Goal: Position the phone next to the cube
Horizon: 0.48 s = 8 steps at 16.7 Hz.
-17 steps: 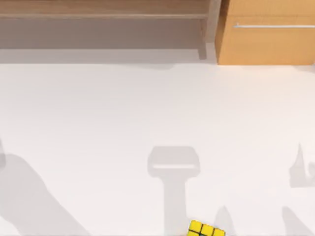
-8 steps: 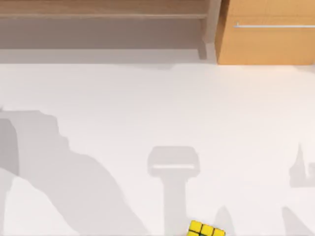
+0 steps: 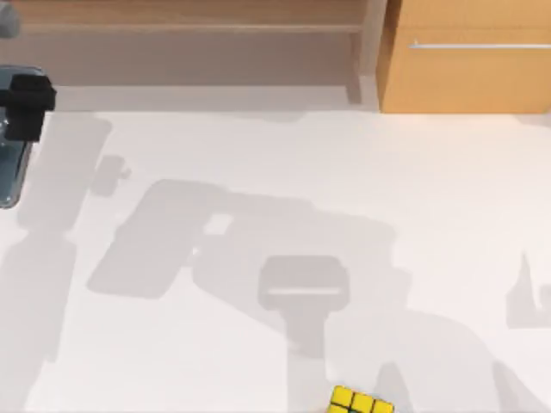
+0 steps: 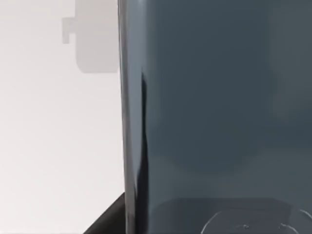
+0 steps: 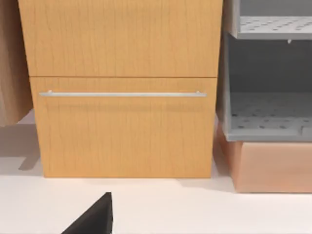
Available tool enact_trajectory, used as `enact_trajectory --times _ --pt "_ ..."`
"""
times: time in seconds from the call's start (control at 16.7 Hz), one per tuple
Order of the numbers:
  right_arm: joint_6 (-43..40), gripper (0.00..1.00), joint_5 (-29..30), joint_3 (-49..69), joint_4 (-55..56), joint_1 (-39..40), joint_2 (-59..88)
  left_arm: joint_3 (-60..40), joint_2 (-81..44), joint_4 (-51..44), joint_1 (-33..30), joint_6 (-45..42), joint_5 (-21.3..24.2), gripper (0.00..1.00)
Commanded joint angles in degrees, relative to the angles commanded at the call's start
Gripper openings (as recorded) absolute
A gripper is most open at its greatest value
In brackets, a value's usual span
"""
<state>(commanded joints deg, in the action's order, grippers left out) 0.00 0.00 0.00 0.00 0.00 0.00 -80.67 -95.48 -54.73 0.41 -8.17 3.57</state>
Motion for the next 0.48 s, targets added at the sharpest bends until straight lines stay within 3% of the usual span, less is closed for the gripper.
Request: enact_trajectory --times 0.48 --pt "0.0 1.00 0.0 0.0 0.0 0.0 0.0 10.6 8.1 -1.8 -26.9 25.8 -0.3 0.00"
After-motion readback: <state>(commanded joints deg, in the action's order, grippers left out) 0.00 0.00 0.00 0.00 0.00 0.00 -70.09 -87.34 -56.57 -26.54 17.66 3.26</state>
